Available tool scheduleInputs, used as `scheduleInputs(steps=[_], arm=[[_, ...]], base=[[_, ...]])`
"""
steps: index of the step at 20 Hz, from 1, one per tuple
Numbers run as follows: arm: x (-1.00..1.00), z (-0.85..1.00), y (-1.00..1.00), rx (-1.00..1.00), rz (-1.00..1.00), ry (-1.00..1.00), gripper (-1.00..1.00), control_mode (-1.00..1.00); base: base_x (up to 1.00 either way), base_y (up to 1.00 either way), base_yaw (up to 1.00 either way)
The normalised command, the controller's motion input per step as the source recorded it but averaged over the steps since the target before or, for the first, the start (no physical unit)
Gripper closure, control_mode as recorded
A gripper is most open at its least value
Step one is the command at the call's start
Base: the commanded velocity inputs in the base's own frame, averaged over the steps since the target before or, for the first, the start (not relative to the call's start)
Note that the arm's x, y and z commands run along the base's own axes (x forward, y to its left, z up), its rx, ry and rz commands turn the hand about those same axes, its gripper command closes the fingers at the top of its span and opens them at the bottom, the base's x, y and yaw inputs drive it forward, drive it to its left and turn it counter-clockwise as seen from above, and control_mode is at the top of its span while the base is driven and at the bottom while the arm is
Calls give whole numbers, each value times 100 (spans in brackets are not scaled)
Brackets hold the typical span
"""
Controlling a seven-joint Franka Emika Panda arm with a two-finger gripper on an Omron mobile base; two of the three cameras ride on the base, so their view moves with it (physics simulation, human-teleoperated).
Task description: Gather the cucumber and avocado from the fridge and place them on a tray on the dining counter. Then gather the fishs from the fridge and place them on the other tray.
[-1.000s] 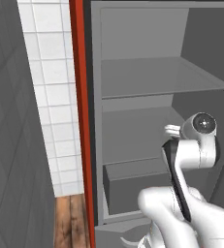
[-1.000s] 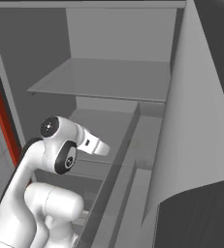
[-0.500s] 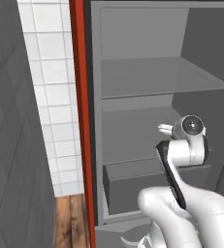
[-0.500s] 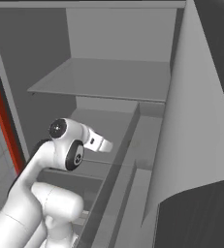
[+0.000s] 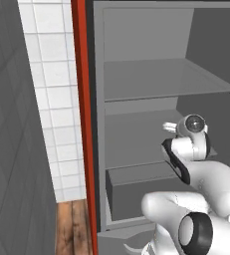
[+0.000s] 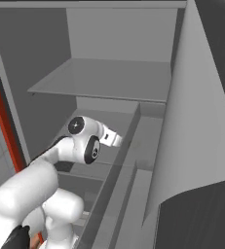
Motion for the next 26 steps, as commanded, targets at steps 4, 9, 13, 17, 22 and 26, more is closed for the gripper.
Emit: scheduleInputs(steps=[4, 9, 13, 17, 22, 26], arm=[[33, -32, -15, 0, 0, 0, -100, -100], [26, -30, -6, 0, 0, 0, -100, -100], [8, -7, -39, 0, 0, 0, -100, -100], [2, -12, -24, 0, 0, 0, -100, -100], [26, -16, 0, 0, 0, 0, -100, -100], [26, -9, 0, 0, 0, 0, -100, -100]], base=[[0, 0, 0], [0, 0, 0], [0, 0, 0], [0, 0, 0], [0, 0, 0], [0, 0, 0]])
